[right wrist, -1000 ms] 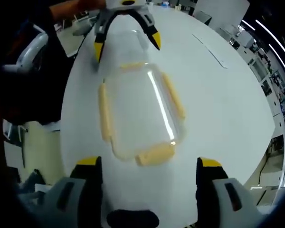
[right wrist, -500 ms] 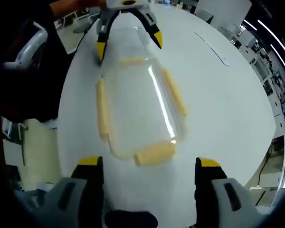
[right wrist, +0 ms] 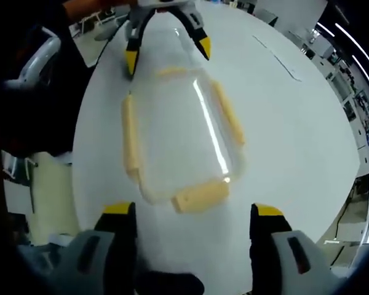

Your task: Snap each plastic latch of the storage box into its locked position after aligning the lid with the box until every specified latch is closed and the lid sits flush.

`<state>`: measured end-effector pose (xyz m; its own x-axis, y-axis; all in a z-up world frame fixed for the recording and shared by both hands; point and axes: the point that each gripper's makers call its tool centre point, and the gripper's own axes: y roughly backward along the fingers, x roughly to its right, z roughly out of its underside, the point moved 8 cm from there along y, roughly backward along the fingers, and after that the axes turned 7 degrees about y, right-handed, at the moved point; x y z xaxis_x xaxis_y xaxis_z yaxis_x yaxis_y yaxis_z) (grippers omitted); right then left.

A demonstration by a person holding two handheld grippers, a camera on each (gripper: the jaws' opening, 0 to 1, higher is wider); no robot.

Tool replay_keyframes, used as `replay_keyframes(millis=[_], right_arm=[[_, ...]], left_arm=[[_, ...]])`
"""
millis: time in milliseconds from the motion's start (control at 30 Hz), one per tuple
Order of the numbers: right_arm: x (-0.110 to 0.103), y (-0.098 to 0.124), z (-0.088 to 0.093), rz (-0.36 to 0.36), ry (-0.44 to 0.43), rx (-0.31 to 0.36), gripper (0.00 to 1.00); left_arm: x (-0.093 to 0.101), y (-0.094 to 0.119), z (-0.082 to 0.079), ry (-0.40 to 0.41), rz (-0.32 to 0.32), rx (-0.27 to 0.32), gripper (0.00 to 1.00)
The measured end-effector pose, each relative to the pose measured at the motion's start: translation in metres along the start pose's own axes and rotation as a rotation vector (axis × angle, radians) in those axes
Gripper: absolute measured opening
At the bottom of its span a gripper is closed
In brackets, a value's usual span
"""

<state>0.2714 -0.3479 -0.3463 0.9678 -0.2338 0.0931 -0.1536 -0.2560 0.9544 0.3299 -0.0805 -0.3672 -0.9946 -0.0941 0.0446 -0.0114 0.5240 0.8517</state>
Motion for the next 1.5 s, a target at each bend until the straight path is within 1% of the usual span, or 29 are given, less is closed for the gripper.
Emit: replay_keyframes(millis=[167,267,433,533,633,767,900,1167,1400,1500], right_arm=[[0.0,-0.003,0.0,-0.004,0.008,-0.008,0.71],[0.0,-0.003,0.0,-0.007,0.007,-0.01,0.67],[0.001,-0.004,-0.001,-0.011,0.015,-0.01,0.64],[0.004,-0.006,-0.001,-0.015,0.023,-0.013,0.63],[0.005,-0.007,-0.001,-0.014,0.027,-0.015,0.63],[0.006,-0.009,0.0,-0.016,0.037,-0.022,0.61],[0.007,-0.01,0.001,-0.017,0.037,-0.023,0.63],[0.011,-0.013,0.0,-0.014,0.063,-0.029,0.62],[0.013,-0.017,-0.002,-0.025,0.093,-0.041,0.57],[0.012,-0.018,-0.002,-0.029,0.101,-0.05,0.52]], left_arm=[[-0.001,-0.002,0.001,-0.003,0.002,-0.011,0.84],[-0.001,-0.003,0.002,-0.009,0.001,-0.018,0.83],[-0.001,-0.004,0.003,-0.012,0.004,-0.026,0.82],[-0.001,-0.006,0.003,-0.029,0.014,-0.021,0.81],[0.0,-0.007,0.003,-0.033,0.02,-0.034,0.79],[0.0,-0.009,0.002,-0.036,0.027,-0.046,0.75],[0.0,-0.01,0.001,-0.038,0.031,-0.052,0.72],[0.001,-0.012,0.0,-0.037,0.037,-0.058,0.71],[0.001,-0.012,0.0,-0.043,0.045,-0.052,0.7],[0.001,-0.012,-0.001,-0.048,0.048,-0.051,0.65]])
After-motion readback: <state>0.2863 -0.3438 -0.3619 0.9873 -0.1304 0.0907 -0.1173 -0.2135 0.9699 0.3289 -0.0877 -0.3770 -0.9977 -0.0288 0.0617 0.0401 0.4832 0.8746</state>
